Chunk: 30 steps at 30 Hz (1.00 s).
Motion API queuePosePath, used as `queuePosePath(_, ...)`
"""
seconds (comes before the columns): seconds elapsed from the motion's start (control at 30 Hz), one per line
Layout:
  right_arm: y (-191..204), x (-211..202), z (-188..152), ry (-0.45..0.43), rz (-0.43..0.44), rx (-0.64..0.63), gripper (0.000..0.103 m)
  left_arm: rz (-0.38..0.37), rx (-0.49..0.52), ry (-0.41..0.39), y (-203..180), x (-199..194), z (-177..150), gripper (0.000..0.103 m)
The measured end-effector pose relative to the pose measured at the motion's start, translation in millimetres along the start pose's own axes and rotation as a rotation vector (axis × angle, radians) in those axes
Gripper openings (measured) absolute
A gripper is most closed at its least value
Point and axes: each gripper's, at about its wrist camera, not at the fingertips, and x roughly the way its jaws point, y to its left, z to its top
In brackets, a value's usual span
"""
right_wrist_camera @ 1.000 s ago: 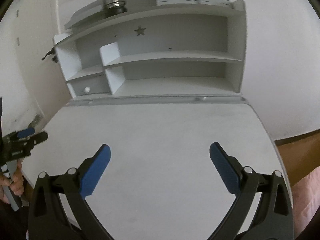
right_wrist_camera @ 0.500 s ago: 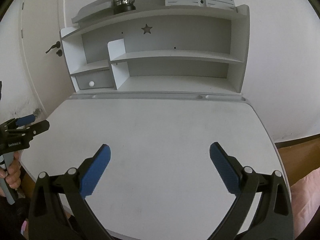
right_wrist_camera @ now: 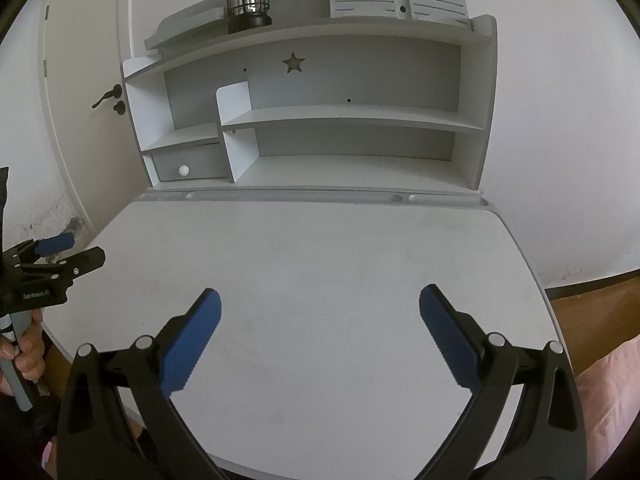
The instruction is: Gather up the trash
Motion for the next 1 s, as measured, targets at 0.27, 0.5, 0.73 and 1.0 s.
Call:
queuePosePath(0.27,-1.3,-0.9,-0.7,0.004,0.000,-0.001,0.096,0.004,-0.007,0.008,2.8,3.5,-0.5,0.096)
queuePosePath(0.5,-1.3,-1.4,-1.5,0.006,-0.001,-0.001,0.096,0.006,-0.008,0.017,3.6,6.5,-1.4,0.096)
queuePosePath(0.73,-1.6,-1.9,-1.8,0.008,-0.001,-0.001,0.096,0.008,-0.009,0.031,3.8,11.5,-3.7,0.096)
queuePosePath(1.0,-1.4,-1.4,-1.9,0.007,-0.001,-0.001,0.096,0.009,-0.008,0.033,3.8,12.1,-4.3,0.096)
